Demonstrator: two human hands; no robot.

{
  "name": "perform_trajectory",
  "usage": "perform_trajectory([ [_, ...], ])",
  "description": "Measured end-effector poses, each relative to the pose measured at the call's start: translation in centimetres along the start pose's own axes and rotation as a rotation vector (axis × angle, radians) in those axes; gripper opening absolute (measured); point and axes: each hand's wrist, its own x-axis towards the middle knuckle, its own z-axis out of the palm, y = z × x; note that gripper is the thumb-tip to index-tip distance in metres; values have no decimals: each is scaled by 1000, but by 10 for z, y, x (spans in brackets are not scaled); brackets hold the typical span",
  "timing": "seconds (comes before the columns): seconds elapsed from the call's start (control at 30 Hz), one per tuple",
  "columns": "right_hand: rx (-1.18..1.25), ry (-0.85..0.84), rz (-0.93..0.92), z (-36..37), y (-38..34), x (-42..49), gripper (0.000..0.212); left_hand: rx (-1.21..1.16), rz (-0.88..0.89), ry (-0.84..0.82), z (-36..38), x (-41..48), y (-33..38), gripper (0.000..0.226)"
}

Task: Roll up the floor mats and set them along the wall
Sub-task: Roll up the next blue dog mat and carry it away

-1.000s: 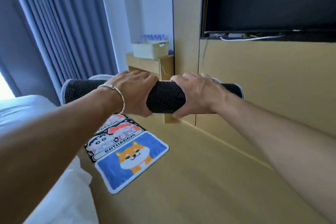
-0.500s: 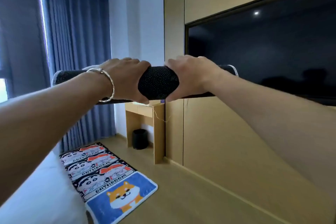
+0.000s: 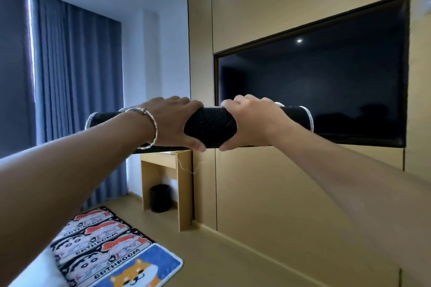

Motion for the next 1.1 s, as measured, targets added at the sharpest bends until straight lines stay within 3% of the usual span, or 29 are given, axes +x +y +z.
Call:
perform_trajectory([
  [0.27,-97,20,175,-17,81,-68,79,-43,129,112,-34,54,95,84],
  [0.5,-224,10,222,-40,146,-120,82,-96,182,160,-65,96,168,90],
  [0.8,-270,-133,400,-33,223,-196,80,-252,335,170,-60,154,272,86],
  [1.1,-326,-248,574,-40,250,-264,77,-340,573,191,-61,183,353,92],
])
